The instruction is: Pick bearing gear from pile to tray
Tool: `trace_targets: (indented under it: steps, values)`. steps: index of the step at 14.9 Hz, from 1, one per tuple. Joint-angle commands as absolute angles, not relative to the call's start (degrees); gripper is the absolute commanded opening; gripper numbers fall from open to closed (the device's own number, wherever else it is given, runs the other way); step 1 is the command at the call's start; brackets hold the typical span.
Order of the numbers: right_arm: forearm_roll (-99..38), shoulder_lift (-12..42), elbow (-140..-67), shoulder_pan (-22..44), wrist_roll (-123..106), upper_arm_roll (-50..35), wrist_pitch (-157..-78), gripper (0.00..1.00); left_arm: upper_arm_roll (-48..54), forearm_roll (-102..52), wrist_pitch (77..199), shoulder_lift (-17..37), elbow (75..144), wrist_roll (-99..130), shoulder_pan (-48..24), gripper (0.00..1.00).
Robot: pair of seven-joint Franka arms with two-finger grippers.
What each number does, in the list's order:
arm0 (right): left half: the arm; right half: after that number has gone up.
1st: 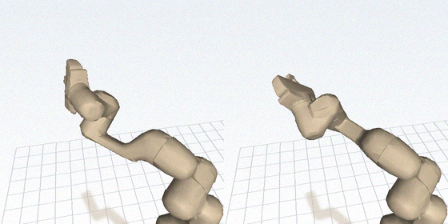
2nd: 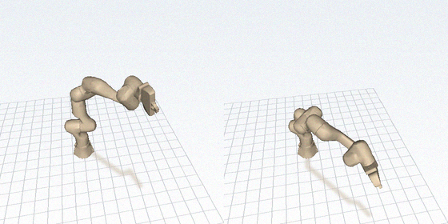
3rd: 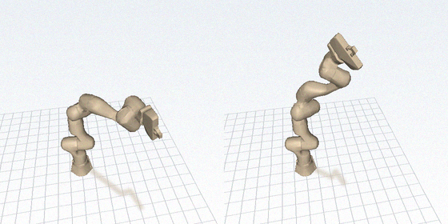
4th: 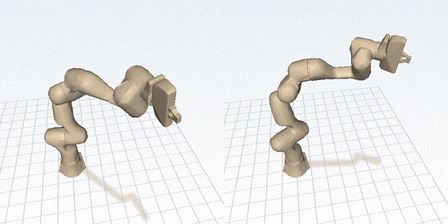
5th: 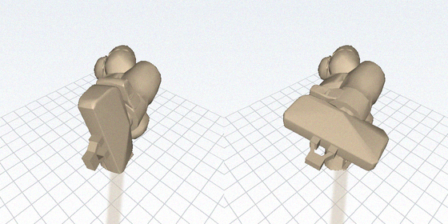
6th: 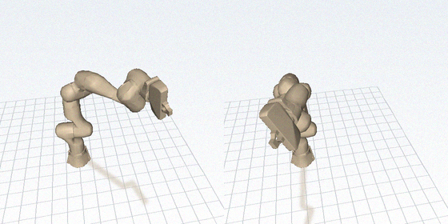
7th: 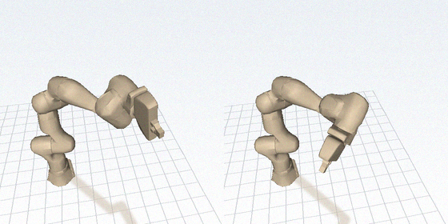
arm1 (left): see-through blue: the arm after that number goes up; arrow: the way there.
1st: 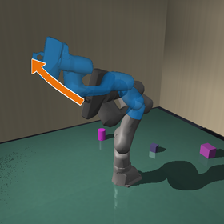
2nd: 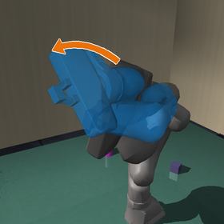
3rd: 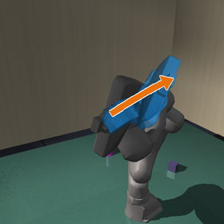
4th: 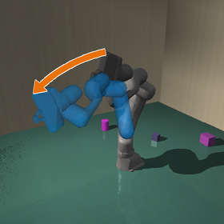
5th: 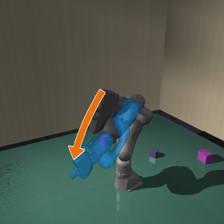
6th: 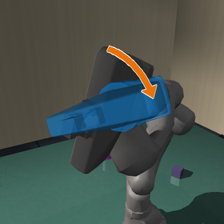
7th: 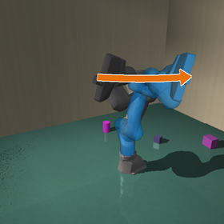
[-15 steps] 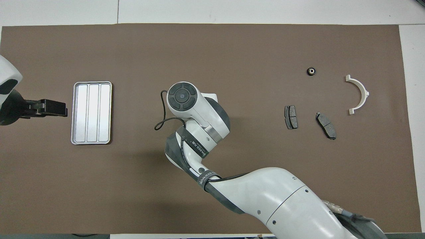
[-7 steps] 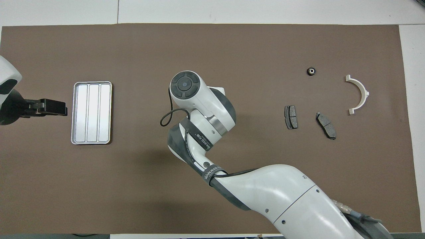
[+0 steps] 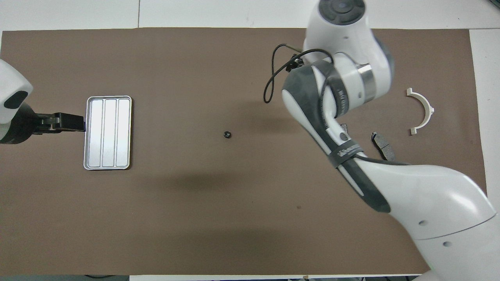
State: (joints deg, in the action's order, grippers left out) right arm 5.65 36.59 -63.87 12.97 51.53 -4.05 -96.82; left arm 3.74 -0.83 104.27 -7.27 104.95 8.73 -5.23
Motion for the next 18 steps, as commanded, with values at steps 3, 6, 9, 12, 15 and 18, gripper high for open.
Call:
trace_targets:
  steps: [3,6,9,12,15,18]
  values:
    - [6.06,37.00,-67.84,2.05,40.01,-5.10,-99.92,1.00,3.69,-0.09,109.86,0.14,104.43,21.77,-18.69,1.00]
    - [6.24,38.58,-72.49,-1.84,36.74,-5.01,-107.20,1.00,3.69,4.12,117.91,8.33,104.06,31.62,-25.04,1.00]
    - [6.15,40.68,-73.83,-1.84,37.35,-4.92,-111.17,1.00,3.60,5.18,120.84,13.86,104.07,34.96,-28.73,1.00]
    - [6.24,41.92,-74.09,-1.67,37.35,-4.75,-113.73,1.00,3.60,9.22,125.41,19.14,103.54,40.33,-30.40,1.00]
    - [7.99,43.06,-74.18,-1.76,37.35,-4.83,-116.71,1.00,3.69,9.14,128.49,21.00,103.71,40.61,-30.50,1.00]
    - [8.00,43.24,-75.67,-1.85,37.27,-4.83,-119.52,1.00,3.78,8.79,132.61,22.67,104.06,40.43,-30.06,1.00]
